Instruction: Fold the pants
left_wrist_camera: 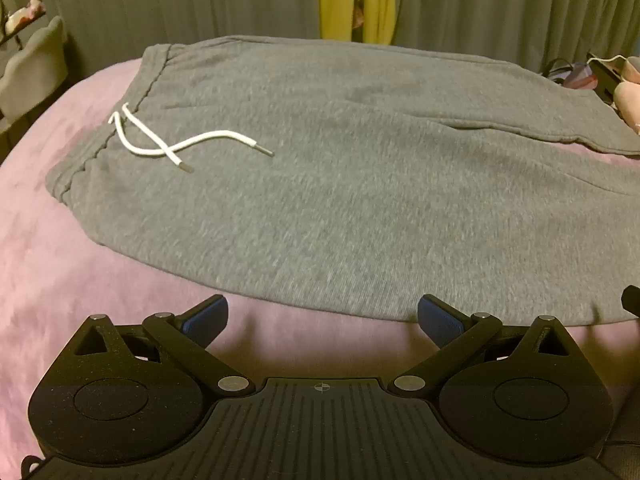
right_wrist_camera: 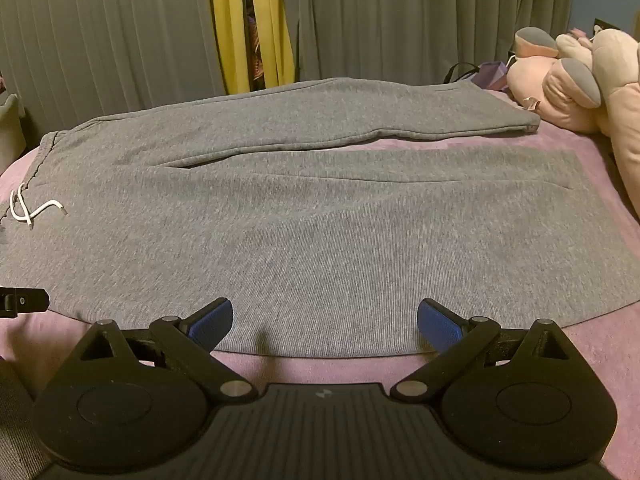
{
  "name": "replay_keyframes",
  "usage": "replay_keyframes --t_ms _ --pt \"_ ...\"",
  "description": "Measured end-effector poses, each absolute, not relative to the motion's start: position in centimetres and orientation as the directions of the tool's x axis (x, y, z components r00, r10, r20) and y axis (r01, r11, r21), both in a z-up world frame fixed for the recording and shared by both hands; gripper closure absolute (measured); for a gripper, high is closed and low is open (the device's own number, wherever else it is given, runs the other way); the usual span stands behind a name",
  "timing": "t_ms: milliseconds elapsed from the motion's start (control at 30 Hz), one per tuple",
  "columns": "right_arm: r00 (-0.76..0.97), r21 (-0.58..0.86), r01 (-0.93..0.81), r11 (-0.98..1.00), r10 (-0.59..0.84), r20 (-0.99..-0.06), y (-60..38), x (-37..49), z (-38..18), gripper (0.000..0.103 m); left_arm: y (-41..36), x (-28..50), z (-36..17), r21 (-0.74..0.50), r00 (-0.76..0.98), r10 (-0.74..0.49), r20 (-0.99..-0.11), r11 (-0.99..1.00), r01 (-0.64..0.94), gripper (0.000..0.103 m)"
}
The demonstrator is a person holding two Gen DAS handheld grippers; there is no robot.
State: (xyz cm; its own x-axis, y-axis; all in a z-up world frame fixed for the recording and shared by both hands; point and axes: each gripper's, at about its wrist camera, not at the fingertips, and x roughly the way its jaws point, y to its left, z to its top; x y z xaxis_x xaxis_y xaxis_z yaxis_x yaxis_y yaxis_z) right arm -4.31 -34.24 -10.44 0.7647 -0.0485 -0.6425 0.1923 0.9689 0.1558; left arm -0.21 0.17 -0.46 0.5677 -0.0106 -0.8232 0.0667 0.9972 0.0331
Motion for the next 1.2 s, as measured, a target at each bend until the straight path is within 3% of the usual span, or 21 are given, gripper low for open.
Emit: replay_keyframes --t_ms 1200 --pt "0.765 0.161 0.193 0.968 -0.046 -0.642 -34.27 -4.48 -10.66 0.004 0.28 -0.17 -0.27 0.018 0.565 -0.022 -0.825 0.998 0.065 0.0"
